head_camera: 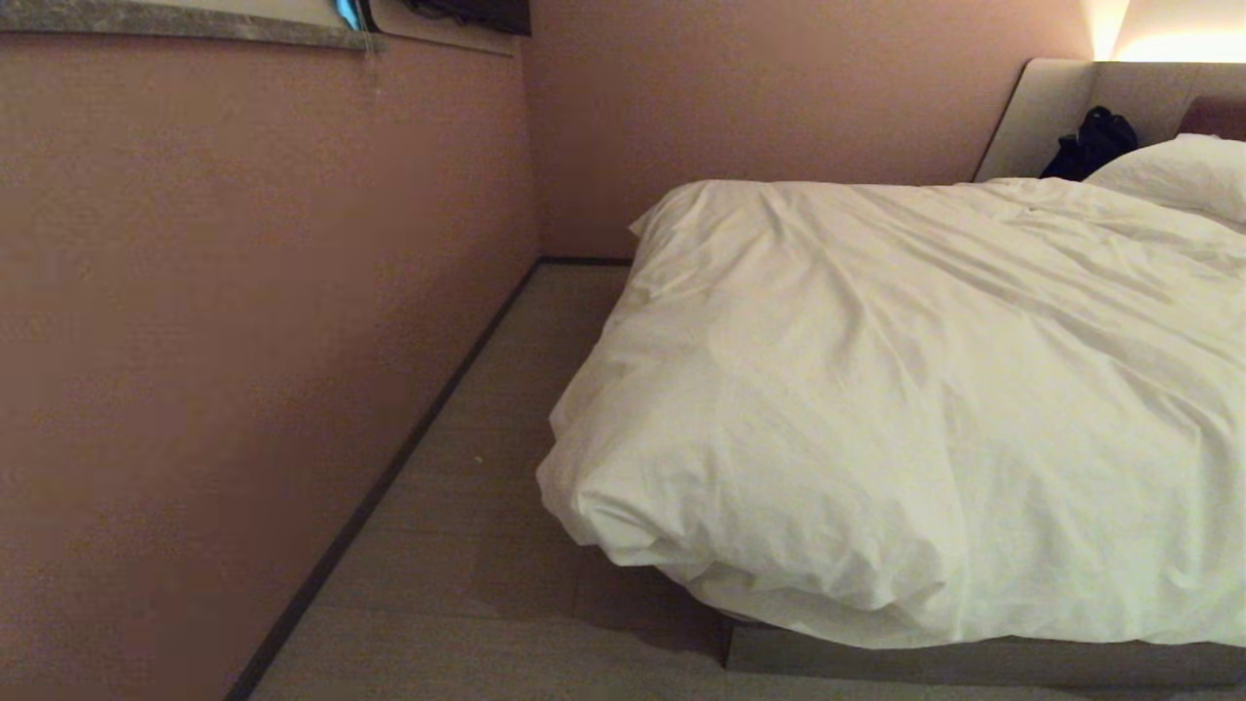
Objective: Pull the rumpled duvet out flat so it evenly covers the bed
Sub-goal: Flatten the corners of the folded blanket
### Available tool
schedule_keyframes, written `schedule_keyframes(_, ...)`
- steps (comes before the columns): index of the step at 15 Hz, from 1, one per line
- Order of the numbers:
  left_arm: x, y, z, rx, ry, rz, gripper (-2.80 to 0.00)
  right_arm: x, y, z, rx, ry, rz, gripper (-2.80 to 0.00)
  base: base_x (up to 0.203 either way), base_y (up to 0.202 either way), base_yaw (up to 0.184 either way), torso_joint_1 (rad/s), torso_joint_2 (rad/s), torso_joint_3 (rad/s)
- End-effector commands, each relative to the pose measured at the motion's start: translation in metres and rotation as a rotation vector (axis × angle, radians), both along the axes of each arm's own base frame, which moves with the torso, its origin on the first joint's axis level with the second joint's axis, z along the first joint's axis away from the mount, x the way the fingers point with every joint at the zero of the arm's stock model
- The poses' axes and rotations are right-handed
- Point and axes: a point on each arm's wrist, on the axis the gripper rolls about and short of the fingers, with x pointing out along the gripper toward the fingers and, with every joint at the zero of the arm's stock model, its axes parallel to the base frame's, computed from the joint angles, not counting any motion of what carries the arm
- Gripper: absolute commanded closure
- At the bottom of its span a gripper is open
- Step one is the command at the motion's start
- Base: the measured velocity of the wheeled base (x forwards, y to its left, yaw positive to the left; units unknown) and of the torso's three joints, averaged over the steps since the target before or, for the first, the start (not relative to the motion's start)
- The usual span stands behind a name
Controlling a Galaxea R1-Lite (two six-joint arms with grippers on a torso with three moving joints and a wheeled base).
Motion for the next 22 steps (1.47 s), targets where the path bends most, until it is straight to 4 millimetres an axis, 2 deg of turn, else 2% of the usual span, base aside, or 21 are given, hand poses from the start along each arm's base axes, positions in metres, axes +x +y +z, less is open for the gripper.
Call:
schedule_keyframes(1, -0.003, 0.0, 0.011, -0.02, -0.043, -0.013, 0.0, 0.0, 0.0, 0.0, 0.0, -0.001, 0.0, 0.0, 0.0, 0.0, 0.0, 0.0, 0.0, 0.0)
schedule_keyframes(3, -0.008, -0.002, 0.033, -0.081, -0.079, -0.074, 0.0, 0.0, 0.0, 0.0, 0.0, -0.001, 0.0, 0.0, 0.0, 0.0, 0.0, 0.0, 0.0, 0.0)
schedule_keyframes(7, 0.017, -0.005, 0.033, -0.13, 0.16, -0.213, 0.0, 0.0, 0.0, 0.0, 0.0, -0.001, 0.0, 0.0, 0.0, 0.0, 0.0, 0.0, 0.0, 0.0)
schedule_keyframes(10, 0.055, -0.007, 0.04, -0.173, 0.395, -0.282, 0.0, 0.0, 0.0, 0.0, 0.0, -0.001, 0.0, 0.0, 0.0, 0.0, 0.0, 0.0, 0.0, 0.0)
schedule_keyframes(12, 0.093, -0.008, 0.041, -0.197, 0.535, -0.304, 0.0, 0.0, 0.0, 0.0, 0.0, -0.001, 0.0, 0.0, 0.0, 0.0, 0.0, 0.0, 0.0, 0.0)
schedule_keyframes(15, 0.15, -0.015, 0.026, -0.213, 0.701, -0.358, 0.0, 0.0, 0.0, 0.0, 0.0, -0.001, 0.0, 0.0, 0.0, 0.0, 0.0, 0.0, 0.0, 0.0)
schedule_keyframes(17, 0.181, -0.028, 0.012, -0.197, 0.736, -0.429, 0.0, 0.0, 0.0, 0.0, 0.0, -0.001, 0.0, 0.0, 0.0, 0.0, 0.0, 0.0, 0.0, 0.0)
schedule_keyframes(20, 0.216, -0.051, -0.007, -0.163, 0.716, -0.529, 0.0, 0.0, 0.0, 0.0, 0.0, -0.001, 0.0, 0.0, 0.0, 0.0, 0.0, 0.0, 0.0, 0.0)
schedule_keyframes(22, 0.232, -0.065, -0.024, -0.145, 0.711, -0.568, 0.0, 0.0, 0.0, 0.0, 0.0, -0.001, 0.0, 0.0, 0.0, 0.0, 0.0, 0.0, 0.0, 0.0)
